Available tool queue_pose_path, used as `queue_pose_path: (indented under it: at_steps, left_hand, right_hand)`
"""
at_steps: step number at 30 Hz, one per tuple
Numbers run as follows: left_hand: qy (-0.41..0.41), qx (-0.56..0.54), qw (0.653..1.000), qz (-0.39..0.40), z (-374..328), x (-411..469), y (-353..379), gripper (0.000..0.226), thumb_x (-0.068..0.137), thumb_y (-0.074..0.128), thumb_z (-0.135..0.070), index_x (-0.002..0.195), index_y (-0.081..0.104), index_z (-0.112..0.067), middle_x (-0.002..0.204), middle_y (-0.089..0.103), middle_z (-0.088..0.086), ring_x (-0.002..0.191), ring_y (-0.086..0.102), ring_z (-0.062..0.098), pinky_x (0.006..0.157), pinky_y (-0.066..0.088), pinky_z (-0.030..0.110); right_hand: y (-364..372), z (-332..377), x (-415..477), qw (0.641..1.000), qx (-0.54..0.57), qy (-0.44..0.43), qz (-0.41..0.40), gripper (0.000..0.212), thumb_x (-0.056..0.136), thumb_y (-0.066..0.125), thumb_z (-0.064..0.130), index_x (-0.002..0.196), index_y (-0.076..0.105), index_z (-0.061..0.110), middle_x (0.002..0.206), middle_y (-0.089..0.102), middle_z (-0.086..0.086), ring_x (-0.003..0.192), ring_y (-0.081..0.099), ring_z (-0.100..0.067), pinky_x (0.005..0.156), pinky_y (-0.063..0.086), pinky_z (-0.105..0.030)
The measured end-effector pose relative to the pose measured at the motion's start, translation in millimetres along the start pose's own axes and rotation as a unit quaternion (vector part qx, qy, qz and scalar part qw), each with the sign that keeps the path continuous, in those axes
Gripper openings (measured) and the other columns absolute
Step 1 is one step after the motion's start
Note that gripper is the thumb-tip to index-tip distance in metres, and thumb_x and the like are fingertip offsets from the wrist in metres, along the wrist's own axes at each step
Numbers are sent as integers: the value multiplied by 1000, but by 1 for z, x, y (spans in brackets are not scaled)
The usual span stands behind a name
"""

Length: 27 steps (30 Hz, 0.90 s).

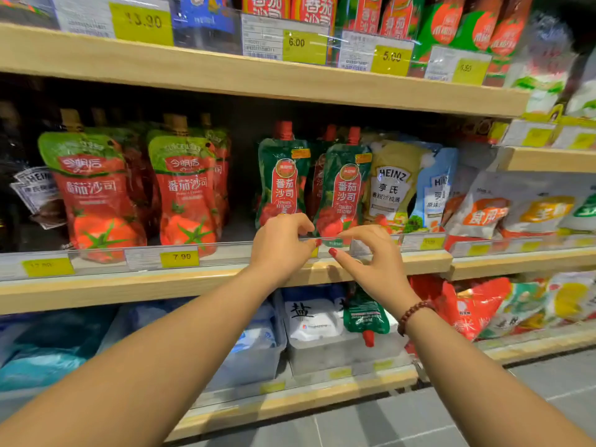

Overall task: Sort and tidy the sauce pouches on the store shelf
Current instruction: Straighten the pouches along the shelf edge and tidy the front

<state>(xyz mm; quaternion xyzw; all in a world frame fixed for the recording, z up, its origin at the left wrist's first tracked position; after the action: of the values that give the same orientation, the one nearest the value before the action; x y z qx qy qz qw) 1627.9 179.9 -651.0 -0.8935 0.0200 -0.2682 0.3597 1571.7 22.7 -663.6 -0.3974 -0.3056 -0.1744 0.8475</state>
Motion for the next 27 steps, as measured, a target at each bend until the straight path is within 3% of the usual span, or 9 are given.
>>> queue_pose_path:
  at_steps: [3, 7, 11, 16, 20, 22, 24, 27]
  left_hand:
    - [1, 48, 998, -47, -2, -2, 13, 19, 78, 70, -37, 95, 69, -28, 101, 71, -8, 100, 61, 16, 89, 38, 33]
    - [16, 103, 989, -101, -3, -3, 22, 11, 80, 67, -39, 88, 67, -31, 93, 70, -8, 96, 58, 17, 77, 21, 30]
    - [48, 135, 981, -132, -3, -6, 27, 7, 81, 66, -33, 84, 64, -28, 86, 66, -5, 87, 55, 20, 71, 15, 28]
    - [73, 165, 973, -145, -3, -9, 32, 9, 81, 66, -32, 84, 62, -25, 83, 62, -2, 83, 53, 22, 69, 12, 27]
    - [74, 165, 973, -147, -2, -9, 32, 10, 81, 66, -34, 85, 61, -26, 84, 62, -3, 84, 51, 21, 70, 13, 26]
    - [73, 163, 973, -144, -1, -9, 34, 10, 82, 65, -35, 85, 61, -26, 85, 62, -3, 85, 51, 20, 72, 15, 27]
    - [73, 163, 973, -143, -1, -9, 34, 10, 82, 65, -35, 86, 61, -26, 86, 62, -4, 86, 51, 20, 73, 17, 29]
    - [73, 165, 973, -144, 0, -10, 33, 10, 83, 64, -34, 87, 61, -26, 86, 62, -3, 86, 51, 20, 74, 21, 31]
  right_hand:
    - [-13, -13, -29, 1000, -12, 4, -25, 19, 80, 70, 30, 95, 67, 18, 94, 62, 3, 96, 54, -13, 84, 43, -28]
    - [-12, -45, -72, 998, 1, 47, -39, 20, 76, 74, 25, 94, 67, 19, 90, 61, 7, 93, 56, -13, 81, 48, -31]
    - [11, -81, -102, 990, -7, 141, 27, 36, 69, 77, 37, 100, 65, 23, 97, 61, 8, 98, 55, -10, 87, 47, -31]
    - [32, -108, -122, 978, -50, 161, 125, 60, 64, 81, 38, 116, 58, 22, 114, 59, 5, 111, 48, -12, 97, 41, -28]
    - [38, -110, -124, 978, -136, 71, 140, 39, 72, 77, 17, 109, 66, 14, 114, 65, -3, 112, 53, -20, 100, 43, -35]
    - [37, -111, -125, 978, -151, 52, 131, 27, 78, 69, 6, 105, 69, 11, 112, 67, -6, 111, 57, -23, 100, 42, -29]
    - [33, -111, -124, 981, -140, 67, 115, 27, 80, 67, 4, 105, 70, 13, 110, 68, -6, 107, 60, -20, 93, 39, -20]
    - [22, -101, -115, 986, -130, 61, 89, 28, 80, 68, 7, 106, 70, 16, 101, 70, -4, 95, 64, -21, 82, 48, -25]
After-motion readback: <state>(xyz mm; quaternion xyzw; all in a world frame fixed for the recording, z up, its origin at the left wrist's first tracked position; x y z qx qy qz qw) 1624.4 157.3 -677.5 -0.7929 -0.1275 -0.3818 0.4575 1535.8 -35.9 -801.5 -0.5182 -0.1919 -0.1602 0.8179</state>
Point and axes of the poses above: each hand's wrist, its own x-axis towards the middle knuckle, its own y-axis out of the palm, z = x × y, the point moved 5 cm from there along x, towards the middle knuckle
